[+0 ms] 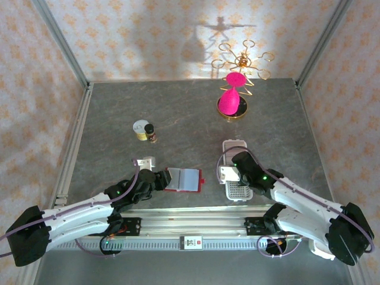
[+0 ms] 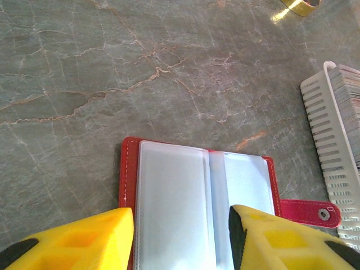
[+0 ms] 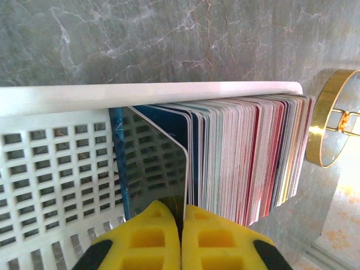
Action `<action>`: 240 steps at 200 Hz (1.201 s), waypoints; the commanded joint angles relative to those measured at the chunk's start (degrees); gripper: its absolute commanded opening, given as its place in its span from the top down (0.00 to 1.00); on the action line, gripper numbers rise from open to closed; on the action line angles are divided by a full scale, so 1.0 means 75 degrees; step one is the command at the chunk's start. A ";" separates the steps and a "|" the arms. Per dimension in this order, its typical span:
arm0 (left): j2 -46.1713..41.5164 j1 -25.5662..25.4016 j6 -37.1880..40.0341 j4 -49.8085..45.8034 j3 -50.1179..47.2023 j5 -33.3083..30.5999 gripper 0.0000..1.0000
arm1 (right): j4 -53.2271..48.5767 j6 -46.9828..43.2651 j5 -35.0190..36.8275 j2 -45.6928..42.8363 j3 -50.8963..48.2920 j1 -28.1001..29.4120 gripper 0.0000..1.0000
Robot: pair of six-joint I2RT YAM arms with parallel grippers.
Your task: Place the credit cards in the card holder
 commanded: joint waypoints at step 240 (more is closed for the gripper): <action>0.0266 -0.0010 0.0236 -0.1184 0.0919 -0.0498 0.36 | -0.2895 0.2457 -0.0951 -0.0785 0.2295 -0.0058 1.00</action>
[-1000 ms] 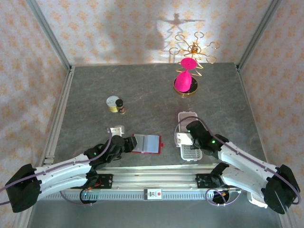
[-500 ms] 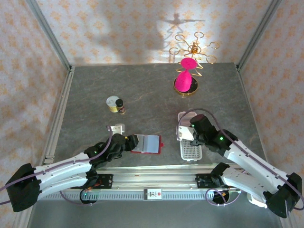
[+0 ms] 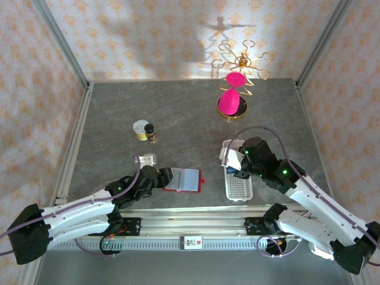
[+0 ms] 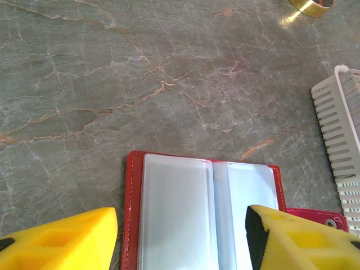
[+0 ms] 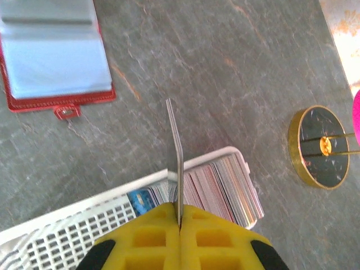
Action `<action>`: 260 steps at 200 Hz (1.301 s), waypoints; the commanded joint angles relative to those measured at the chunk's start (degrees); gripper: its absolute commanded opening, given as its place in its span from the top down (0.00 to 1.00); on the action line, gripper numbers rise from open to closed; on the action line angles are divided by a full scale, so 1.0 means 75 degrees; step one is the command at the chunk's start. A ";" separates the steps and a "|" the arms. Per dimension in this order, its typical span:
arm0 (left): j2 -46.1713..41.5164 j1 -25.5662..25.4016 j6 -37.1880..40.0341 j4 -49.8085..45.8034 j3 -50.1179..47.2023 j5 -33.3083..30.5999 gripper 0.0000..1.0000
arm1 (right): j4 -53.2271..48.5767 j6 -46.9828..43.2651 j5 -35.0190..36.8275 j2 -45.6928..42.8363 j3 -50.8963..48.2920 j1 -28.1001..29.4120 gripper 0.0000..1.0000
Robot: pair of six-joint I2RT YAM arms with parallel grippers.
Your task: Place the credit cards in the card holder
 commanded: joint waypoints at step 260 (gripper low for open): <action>0.0014 -0.0010 0.0000 0.0319 -0.0200 0.0073 0.38 | 0.1166 -0.0897 0.2196 0.1695 -0.1681 0.0164 0.92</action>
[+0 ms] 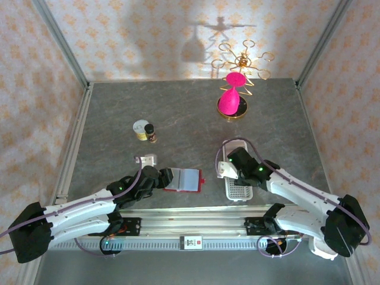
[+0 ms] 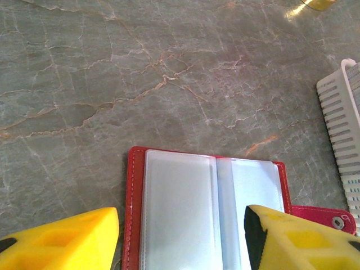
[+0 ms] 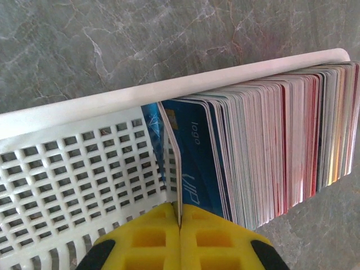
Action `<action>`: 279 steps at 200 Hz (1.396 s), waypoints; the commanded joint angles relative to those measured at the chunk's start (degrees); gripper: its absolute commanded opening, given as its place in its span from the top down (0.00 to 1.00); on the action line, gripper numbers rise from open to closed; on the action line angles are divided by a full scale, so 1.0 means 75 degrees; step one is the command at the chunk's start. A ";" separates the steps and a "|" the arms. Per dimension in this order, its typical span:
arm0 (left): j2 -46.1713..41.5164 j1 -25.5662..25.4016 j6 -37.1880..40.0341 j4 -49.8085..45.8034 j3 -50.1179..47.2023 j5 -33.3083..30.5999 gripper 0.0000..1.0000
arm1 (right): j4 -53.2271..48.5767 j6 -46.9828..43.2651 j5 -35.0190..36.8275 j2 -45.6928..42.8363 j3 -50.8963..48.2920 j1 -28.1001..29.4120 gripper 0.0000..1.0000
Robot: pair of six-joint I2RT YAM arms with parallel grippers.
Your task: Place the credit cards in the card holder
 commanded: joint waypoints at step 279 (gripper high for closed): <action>-0.0502 -0.0010 -0.0056 0.0371 -0.0437 0.0094 0.40 | 0.1835 0.0021 0.1196 -0.0483 -0.0771 0.0262 0.34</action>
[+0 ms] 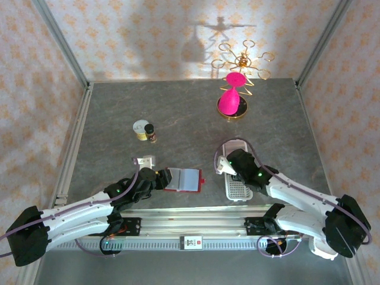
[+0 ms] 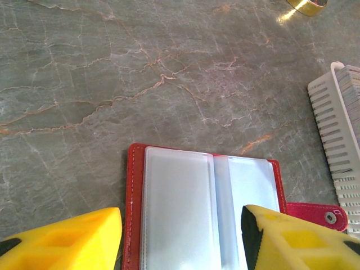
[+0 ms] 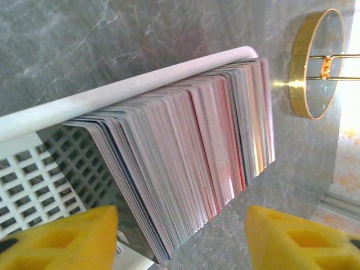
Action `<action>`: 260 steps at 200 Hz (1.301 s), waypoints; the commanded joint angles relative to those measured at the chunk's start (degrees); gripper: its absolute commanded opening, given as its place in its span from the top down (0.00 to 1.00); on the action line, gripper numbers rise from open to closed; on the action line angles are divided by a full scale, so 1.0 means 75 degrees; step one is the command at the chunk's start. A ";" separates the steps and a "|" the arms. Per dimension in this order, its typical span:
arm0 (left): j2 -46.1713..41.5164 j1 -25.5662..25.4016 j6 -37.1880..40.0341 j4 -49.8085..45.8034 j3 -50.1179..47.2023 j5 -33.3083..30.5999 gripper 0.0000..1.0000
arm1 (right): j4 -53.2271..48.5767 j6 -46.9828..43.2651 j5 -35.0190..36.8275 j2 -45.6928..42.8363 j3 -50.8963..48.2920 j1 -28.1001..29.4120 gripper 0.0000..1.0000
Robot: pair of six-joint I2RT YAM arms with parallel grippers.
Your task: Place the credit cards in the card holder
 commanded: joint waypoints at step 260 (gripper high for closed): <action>-0.0164 -0.0010 -0.0034 0.0412 -0.0366 0.0084 0.41 | 0.0286 -0.0615 -0.0274 0.0360 -0.0104 -0.0209 0.55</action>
